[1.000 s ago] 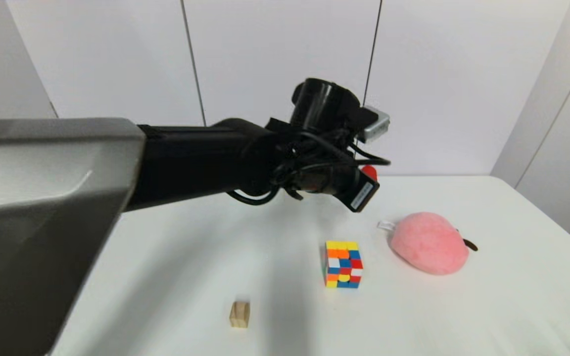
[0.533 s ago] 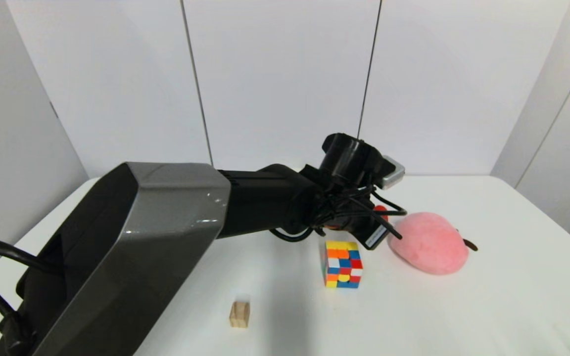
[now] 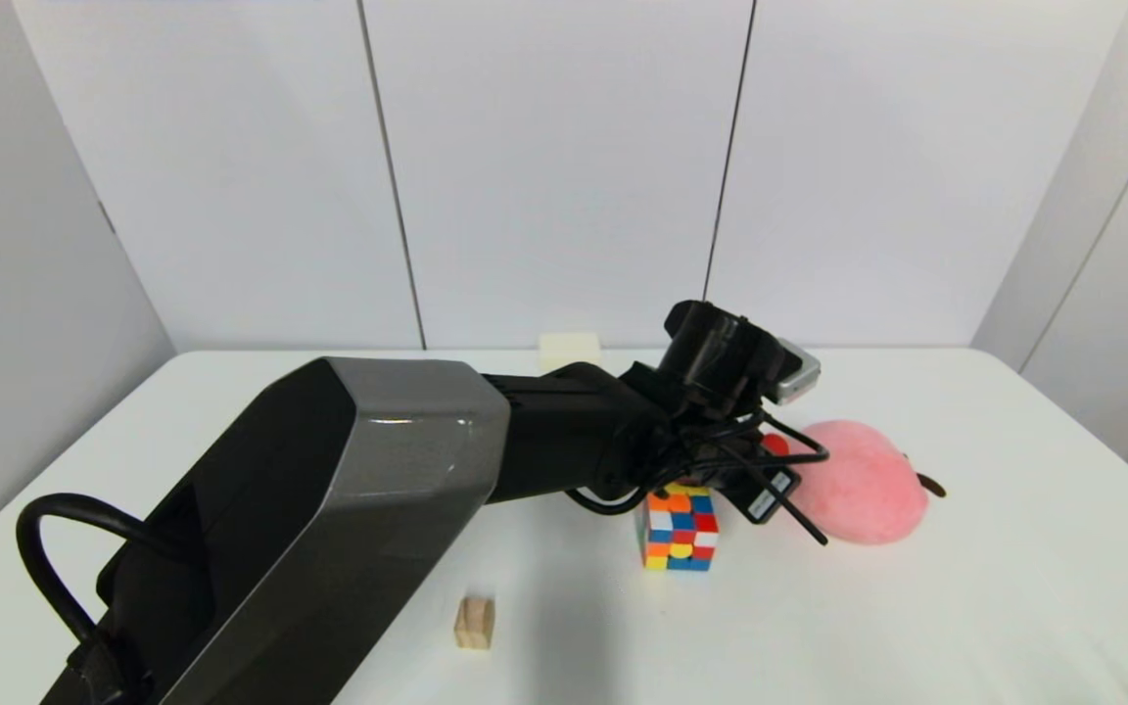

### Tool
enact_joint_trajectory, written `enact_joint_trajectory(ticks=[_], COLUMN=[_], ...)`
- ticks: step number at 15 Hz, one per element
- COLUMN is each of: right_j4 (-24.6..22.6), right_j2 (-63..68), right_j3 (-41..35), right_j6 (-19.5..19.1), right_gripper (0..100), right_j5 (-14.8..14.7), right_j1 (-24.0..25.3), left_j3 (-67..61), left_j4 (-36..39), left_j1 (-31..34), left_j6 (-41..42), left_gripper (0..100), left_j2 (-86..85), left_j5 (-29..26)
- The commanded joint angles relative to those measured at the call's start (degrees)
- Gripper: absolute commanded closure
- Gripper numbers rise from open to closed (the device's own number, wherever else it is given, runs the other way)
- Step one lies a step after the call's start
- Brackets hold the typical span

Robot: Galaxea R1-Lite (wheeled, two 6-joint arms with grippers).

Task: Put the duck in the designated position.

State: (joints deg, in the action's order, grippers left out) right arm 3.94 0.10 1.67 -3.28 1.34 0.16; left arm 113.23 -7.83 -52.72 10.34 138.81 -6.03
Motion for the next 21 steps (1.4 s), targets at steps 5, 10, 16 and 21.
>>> enact_joint_trajectory(ticks=[5,10,16,21], right_j4=[0.0,0.0,0.0,0.0], right_j2=[0.1,0.1,0.1,0.1], right_j3=[0.0,0.0,0.0,0.0], right_j6=[-0.1,-0.1,-0.1,-0.1], right_gripper=[0,0,0,0], right_j5=[0.0,0.0,0.0,0.0], right_j1=[0.0,0.0,0.0,0.0], left_j3=[0.0,0.0,0.0,0.0], left_j4=[-1.6,-5.2,-5.3,-6.3], left_j1=[0.2,0.2,0.2,1.0], left_j6=[0.4,0.3,0.6,1.1], left_gripper=[100,0,0,0], left_j2=[-2.3,-3.6,-5.1,-15.5], left_j5=[2.9,3.2,3.7,10.5])
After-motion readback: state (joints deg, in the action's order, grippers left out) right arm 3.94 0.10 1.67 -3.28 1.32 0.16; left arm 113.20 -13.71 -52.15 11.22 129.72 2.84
